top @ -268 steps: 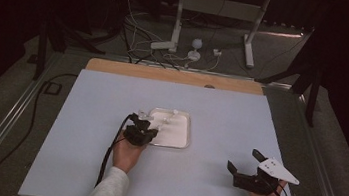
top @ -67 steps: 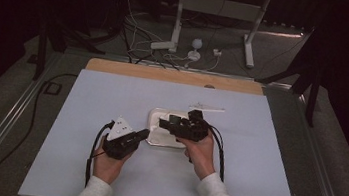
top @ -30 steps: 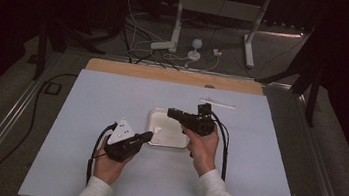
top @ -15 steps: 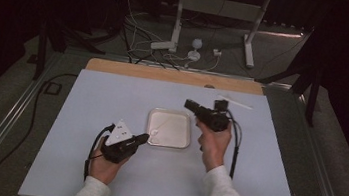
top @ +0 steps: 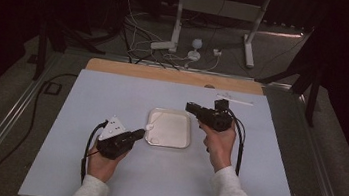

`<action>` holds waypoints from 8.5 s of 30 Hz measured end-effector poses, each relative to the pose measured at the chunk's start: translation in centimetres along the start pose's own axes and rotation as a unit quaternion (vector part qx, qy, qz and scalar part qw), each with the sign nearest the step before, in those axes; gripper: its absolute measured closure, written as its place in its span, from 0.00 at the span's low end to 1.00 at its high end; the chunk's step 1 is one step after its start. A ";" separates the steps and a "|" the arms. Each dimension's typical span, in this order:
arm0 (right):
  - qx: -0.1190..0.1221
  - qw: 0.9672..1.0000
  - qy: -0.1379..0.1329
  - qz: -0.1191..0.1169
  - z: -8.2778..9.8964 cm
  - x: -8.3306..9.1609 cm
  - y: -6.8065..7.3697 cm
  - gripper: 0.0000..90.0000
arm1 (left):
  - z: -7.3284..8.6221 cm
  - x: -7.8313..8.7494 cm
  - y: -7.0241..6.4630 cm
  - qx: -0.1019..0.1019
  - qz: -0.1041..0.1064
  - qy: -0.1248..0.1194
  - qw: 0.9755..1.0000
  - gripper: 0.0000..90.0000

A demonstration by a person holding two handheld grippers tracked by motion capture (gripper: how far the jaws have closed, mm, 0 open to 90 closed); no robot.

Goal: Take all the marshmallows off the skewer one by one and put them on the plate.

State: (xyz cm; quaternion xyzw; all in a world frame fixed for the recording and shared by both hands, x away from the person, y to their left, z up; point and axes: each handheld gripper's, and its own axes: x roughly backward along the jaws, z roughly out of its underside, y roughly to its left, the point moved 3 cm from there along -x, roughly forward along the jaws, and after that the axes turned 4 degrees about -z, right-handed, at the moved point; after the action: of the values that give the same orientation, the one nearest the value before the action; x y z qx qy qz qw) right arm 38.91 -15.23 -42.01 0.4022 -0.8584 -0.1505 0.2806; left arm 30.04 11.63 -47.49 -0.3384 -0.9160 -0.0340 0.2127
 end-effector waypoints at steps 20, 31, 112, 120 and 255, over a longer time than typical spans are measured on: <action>-0.005 0.998 0.066 0.012 1.9 -3.8 -0.8 0.53 | 0.1 -0.2 0.2 0.004 -0.010 0.005 1.000 1.00; 0.015 0.997 0.071 -0.009 2.5 -3.8 0.1 0.36 | 0.0 -0.1 0.3 0.006 -0.013 0.003 1.000 1.00; -0.074 0.980 0.047 -0.181 4.9 -5.1 4.7 0.87 | -0.2 0.0 -0.6 0.000 0.020 -0.022 1.000 1.00; -0.080 0.975 0.055 -0.201 5.3 -5.4 5.1 0.74 | -0.3 0.1 -0.5 0.004 0.017 -0.029 0.999 1.00; -0.075 0.990 0.062 -0.103 2.9 -4.8 -0.4 0.26 | 1.9 -3.8 -1.8 -0.040 0.029 0.075 0.996 1.00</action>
State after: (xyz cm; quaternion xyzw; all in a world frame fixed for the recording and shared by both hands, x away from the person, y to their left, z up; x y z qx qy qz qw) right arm 39.86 -11.63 -46.25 0.4746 -0.7798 -0.2173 0.3456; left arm 30.78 8.33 -50.67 -0.3696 -0.8852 -0.0896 0.2678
